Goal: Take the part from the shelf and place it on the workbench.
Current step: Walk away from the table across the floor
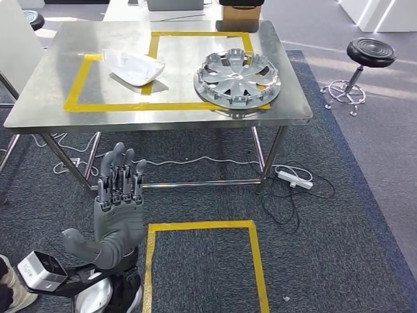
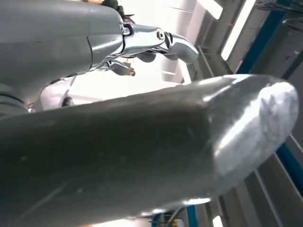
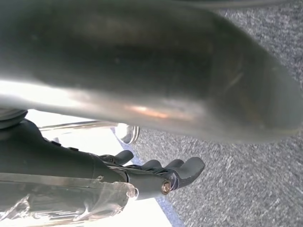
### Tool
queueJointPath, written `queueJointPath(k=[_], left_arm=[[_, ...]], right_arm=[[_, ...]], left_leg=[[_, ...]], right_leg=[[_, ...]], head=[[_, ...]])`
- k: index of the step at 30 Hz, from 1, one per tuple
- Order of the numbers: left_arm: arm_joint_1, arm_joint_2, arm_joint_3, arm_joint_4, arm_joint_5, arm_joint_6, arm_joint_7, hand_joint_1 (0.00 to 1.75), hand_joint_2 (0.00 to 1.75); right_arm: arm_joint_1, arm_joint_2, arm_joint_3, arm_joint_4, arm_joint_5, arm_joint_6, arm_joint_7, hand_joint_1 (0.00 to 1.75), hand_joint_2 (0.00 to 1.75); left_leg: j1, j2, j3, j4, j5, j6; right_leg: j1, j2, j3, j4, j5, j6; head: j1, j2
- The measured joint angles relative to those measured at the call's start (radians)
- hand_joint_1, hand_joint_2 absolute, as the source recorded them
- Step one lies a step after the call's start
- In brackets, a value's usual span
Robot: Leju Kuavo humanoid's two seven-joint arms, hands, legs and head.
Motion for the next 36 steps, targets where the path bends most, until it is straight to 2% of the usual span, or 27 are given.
queueJointPath(k=[1, 2, 3, 4, 6, 7, 8, 10, 12, 13, 16, 17, 18, 19, 21, 22, 24, 26, 27, 28, 29, 31, 32, 33, 34, 36], left_arm=[[0.001, 0.001, 0.001, 0.009, 0.0, 0.0, 0.0, 0.0, 0.0], [0.001, 0.003, 0.001, 0.018, 0.0, 0.0, 0.0, 0.0, 0.0], [0.002, 0.004, 0.002, 0.024, 0.0, 0.0, 0.0, 0.0, 0.0], [0.003, 0.005, 0.002, 0.029, 0.0, 0.0, 0.0, 0.0, 0.0], [0.002, 0.005, 0.003, 0.034, 0.0, 0.0, 0.0, 0.0, 0.0], [0.002, 0.006, 0.003, 0.036, 0.0, 0.0, 0.0, 0.0, 0.44], [0.002, 0.006, 0.003, 0.038, -0.001, 0.002, 0.001, 0.0, 0.87], [0.002, 0.006, 0.003, 0.046, -0.011, 0.016, 0.012, 0.0, 1.75], [0.002, 0.006, 0.007, 0.074, -0.037, 0.048, 0.034, 0.0, 1.75], [0.002, 0.006, 0.012, 0.097, -0.05, 0.065, 0.044, 0.0, 1.75], [0.002, 0.006, 0.042, 0.195, -0.072, 0.116, 0.078, 0.0, 1.75], [0.001, 0.006, 0.056, 0.234, -0.081, 0.143, 0.097, 0.0, 1.75], [-0.002, 0.006, 0.072, 0.276, -0.09, 0.174, 0.12, 0.0, 1.75], [-0.009, 0.005, 0.091, 0.324, -0.098, 0.209, 0.144, 0.0, 1.75], [-0.038, 0.004, 0.14, 0.451, -0.118, 0.29, 0.183, 0.0, 1.75], [-0.061, 0.002, 0.169, 0.533, -0.135, 0.331, 0.194, 0.0, 1.75], [-0.109, 0.001, 0.228, 0.722, -0.17, 0.391, 0.204, 0.0, 1.75], [-0.143, 0.003, 0.283, 0.91, -0.184, 0.405, 0.22, 0.0, 1.75], [-0.154, 0.005, 0.308, 0.995, -0.187, 0.404, 0.233, 0.0, 1.75], [-0.162, 0.006, 0.329, 1.07, -0.189, 0.399, 0.248, 0.0, 1.75], [-0.166, 0.008, 0.346, 1.134, -0.189, 0.389, 0.261, 0.0, 1.75], [-0.168, 0.011, 0.376, 1.238, -0.177, 0.364, 0.278, 0.0, 1.75], [-0.167, 0.013, 0.392, 1.278, -0.168, 0.353, 0.284, 0.0, 1.75], [-0.165, 0.015, 0.407, 1.312, -0.158, 0.347, 0.29, 0.0, 1.75], [-0.165, 0.017, 0.423, 1.343, -0.149, 0.345, 0.297, 0.0, 1.75], [-0.163, 0.021, 0.454, 1.394, -0.131, 0.347, 0.312, 0.0, 1.75]], right_arm=[[0.001, 0.0, 0.0, 0.0, 0.0, 0.0, 0.0, 0.0, 0.0], [0.003, 0.0, 0.0, 0.0, 0.0, 0.0, 0.0, 0.0, 0.0], [0.004, 0.0, 0.0, 0.0, 0.0, 0.0, 0.0, 0.0, 0.0], [0.004, 0.0, 0.0, 0.0, -0.001, 0.0, 0.0, 0.0, 0.0], [0.003, 0.0, 0.0, 0.0, -0.001, -0.001, 0.0, 0.0, 0.0], [0.002, 0.0, 0.0, 0.0, -0.001, -0.001, 0.0, 0.0, 0.0], [0.001, 0.0, 0.0, 0.0, -0.001, -0.002, 0.0, 0.0, 0.0], [0.001, 0.0, -0.001, 0.0, -0.003, -0.003, 0.0, 0.0, 0.0], [0.003, 0.0, -0.002, 0.0, -0.006, -0.005, 0.0, 0.0, 0.0], [0.002, 0.0, -0.004, 0.0, -0.008, -0.006, 0.0, 0.0, 0.0], [0.002, 0.001, -0.011, 0.0, -0.008, -0.009, 0.0, 0.0, 0.0], [0.003, 0.001, -0.013, 0.0, -0.007, -0.01, 0.0, 0.0, 0.0], [0.003, 0.001, -0.014, 0.0, -0.005, -0.011, 0.0, 0.0, 0.0], [0.004, 0.001, -0.016, 0.0, -0.003, -0.011, 0.0, 0.0, 0.0], [0.003, 0.002, -0.018, 0.0, 0.0, -0.013, 0.0, 0.0, 0.0], [0.002, 0.003, -0.019, 0.0, 0.001, -0.014, 0.0, 0.0, 0.0], [0.001, 0.004, -0.022, 0.0, 0.001, -0.015, 0.0, 0.0, 0.0], [0.001, 0.004, -0.024, 0.0, 0.001, -0.015, 0.002, 0.0, 0.0], [0.002, 0.004, -0.025, 0.0, 0.001, -0.015, 0.002, 0.0, 0.0], [0.002, 0.005, -0.025, 0.0, 0.001, -0.016, 0.002, 0.0, 0.0], [0.002, 0.005, -0.025, 0.0, 0.001, -0.016, 0.002, 0.0, 0.0], [0.003, 0.005, -0.026, 0.0, -0.002, -0.016, 0.001, 0.0, 0.0], [0.005, 0.006, -0.027, 0.0, -0.003, -0.016, 0.0, 0.0, 0.0], [0.006, 0.007, -0.028, 0.0, -0.006, -0.016, 0.0, 0.0, 0.0], [0.006, 0.007, -0.031, 0.0, -0.008, -0.017, 0.0, 0.0, 0.0], [0.005, 0.007, -0.038, 0.0, -0.014, -0.022, -0.003, 0.0, 0.0]], left_leg=[[0.0, 0.0, -0.004, 0.001, 0.003, 0.001], [0.0, 0.0, -0.007, 0.002, 0.005, 0.001], [-0.001, 0.0, -0.009, 0.003, 0.006, 0.0], [0.0, 0.0, -0.009, 0.004, 0.007, 0.0], [-0.002, -0.001, -0.01, 0.006, 0.006, -0.005], [-0.004, -0.001, -0.012, 0.009, 0.006, -0.009], [-0.006, -0.001, -0.015, 0.011, 0.007, -0.014], [-0.006, -0.001, -0.022, 0.012, 0.011, -0.024], [-0.005, -0.001, -0.03, 0.024, -0.001, -0.035], [-0.005, -0.002, -0.044, 0.053, -0.021, -0.041], [-0.001, -0.002, -0.14, 0.241, -0.111, -0.054], [0.0, -0.002, -0.164, 0.287, -0.121, -0.056], [0.001, -0.002, -0.171, 0.298, -0.111, -0.056], [0.002, -0.002, -0.159, 0.27, -0.083, -0.056], [0.004, -0.001, -0.098, 0.146, -0.012, -0.056], [0.004, -0.002, -0.069, 0.084, 0.009, -0.053], [0.004, -0.004, -0.045, 0.025, 0.019, -0.044], [0.003, -0.004, -0.047, 0.022, 0.02, -0.031], [0.003, -0.003, -0.047, 0.021, 0.021, -0.025], [0.004, -0.002, -0.047, 0.021, 0.023, -0.019], [0.006, -0.001, -0.047, 0.02, 0.024, -0.015], [0.005, 0.0, -0.048, 0.02, 0.024, -0.011], [0.004, 0.0, -0.048, 0.02, 0.023, -0.011], [0.003, 0.0, -0.048, 0.02, 0.023, -0.01], [0.003, -0.002, -0.047, 0.021, 0.022, -0.01], [0.003, -0.004, -0.044, 0.021, 0.021, -0.012]], right_leg=[[-0.001, 0.0, -0.025, 0.065, -0.027, 0.003], [-0.001, 0.0, -0.037, 0.102, -0.037, 0.005], [-0.001, 0.0, -0.029, 0.099, -0.028, 0.005], [-0.001, 0.0, 0.0, 0.054, -0.003, 0.004], [0.0, 0.0, 0.085, -0.092, 0.052, -0.001], [0.0, 0.001, 0.116, -0.149, 0.066, -0.005], [0.001, 0.001, 0.13, -0.179, 0.07, -0.01], [0.003, 0.003, 0.127, -0.187, 0.07, -0.022], [0.0, 0.003, 0.124, -0.189, 0.075, -0.033], [-0.002, 0.003, 0.123, -0.191, 0.077, -0.038], [-0.005, 0.002, 0.116, -0.192, 0.08, -0.048], [-0.005, 0.002, 0.115, -0.192, 0.081, -0.048], [-0.005, 0.002, 0.114, -0.192, 0.081, -0.048], [-0.006, 0.002, 0.114, -0.192, 0.082, -0.047], [-0.006, 0.004, 0.114, -0.191, 0.084, -0.042], [-0.004, 0.005, 0.112, -0.189, 0.084, -0.038], [0.0, 0.006, 0.105, -0.186, 0.087, -0.029], [-0.002, 0.006, 0.1, -0.185, 0.089, -0.019], [-0.003, 0.005, 0.095, -0.176, 0.08, -0.014], [-0.004, 0.004, 0.083, -0.15, 0.061, -0.009], [-0.005, 0.003, 0.061, -0.102, 0.032, -0.005], [-0.005, 0.003, 0.001, 0.037, -0.035, 0.0], [-0.005, 0.003, -0.023, 0.092, -0.053, 0.001], [-0.005, 0.003, -0.031, 0.114, -0.053, 0.0], [-0.005, 0.003, -0.02, 0.094, -0.034, -0.001], [-0.005, 0.003, 0.048, -0.037, 0.029, -0.006]], head=[[0.0, 0.0], [0.0, 0.0], [0.0, 0.0], [0.0, 0.0], [0.0, 0.0], [0.0, 0.0], [-0.001, 0.0], [-0.002, 0.0], [-0.003, 0.0], [-0.005, 0.0], [-0.01, 0.0], [-0.011, 0.0], [-0.01, 0.0], [-0.01, 0.0], [-0.011, 0.0], [-0.012, 0.0], [-0.012, 0.0], [-0.012, 0.0], [-0.011, 0.0], [-0.007, 0.0], [-0.005, 0.0], [0.0, 0.0], [0.0, 0.0], [0.0, 0.0], [0.0, 0.0], [0.001, 0.0]])
